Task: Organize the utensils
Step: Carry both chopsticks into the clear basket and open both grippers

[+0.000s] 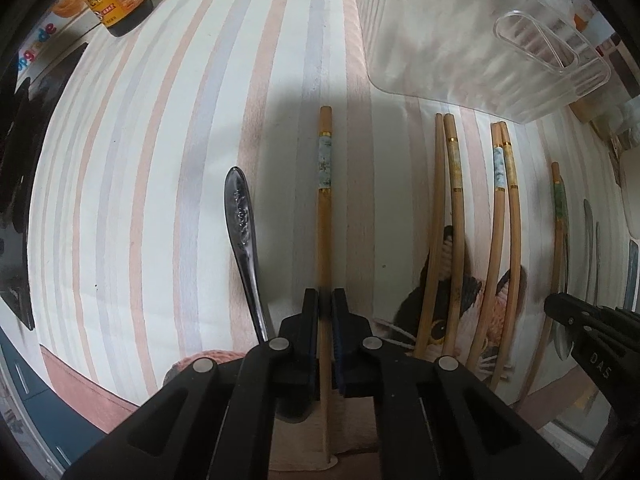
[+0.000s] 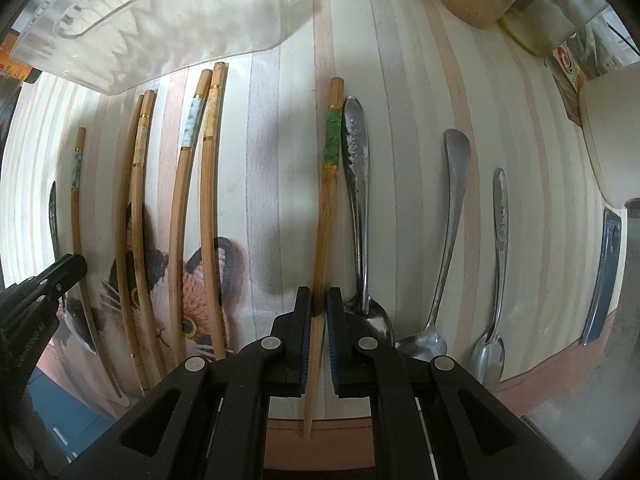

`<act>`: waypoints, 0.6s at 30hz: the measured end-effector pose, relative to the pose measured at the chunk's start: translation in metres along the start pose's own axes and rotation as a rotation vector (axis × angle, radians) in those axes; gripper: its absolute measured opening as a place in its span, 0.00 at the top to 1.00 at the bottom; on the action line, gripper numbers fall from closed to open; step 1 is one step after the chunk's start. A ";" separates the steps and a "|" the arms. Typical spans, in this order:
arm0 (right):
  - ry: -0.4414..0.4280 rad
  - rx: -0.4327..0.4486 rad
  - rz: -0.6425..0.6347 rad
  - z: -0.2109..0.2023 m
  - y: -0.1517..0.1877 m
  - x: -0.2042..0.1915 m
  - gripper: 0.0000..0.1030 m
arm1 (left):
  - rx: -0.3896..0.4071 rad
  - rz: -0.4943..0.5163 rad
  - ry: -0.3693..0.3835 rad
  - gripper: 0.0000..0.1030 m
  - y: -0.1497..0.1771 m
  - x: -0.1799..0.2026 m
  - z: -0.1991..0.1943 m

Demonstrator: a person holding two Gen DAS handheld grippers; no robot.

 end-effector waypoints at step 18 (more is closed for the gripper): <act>-0.258 0.230 0.000 -0.141 -0.044 0.014 0.93 | 0.321 -0.069 0.099 0.96 -0.052 0.002 -0.185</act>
Point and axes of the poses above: each gripper's, at about its wrist camera, not at the fingertips, and z roughly the way its jaws point, x to its right, y to its underside, the point moved 8 cm from there along z, roughly the way its jaws point
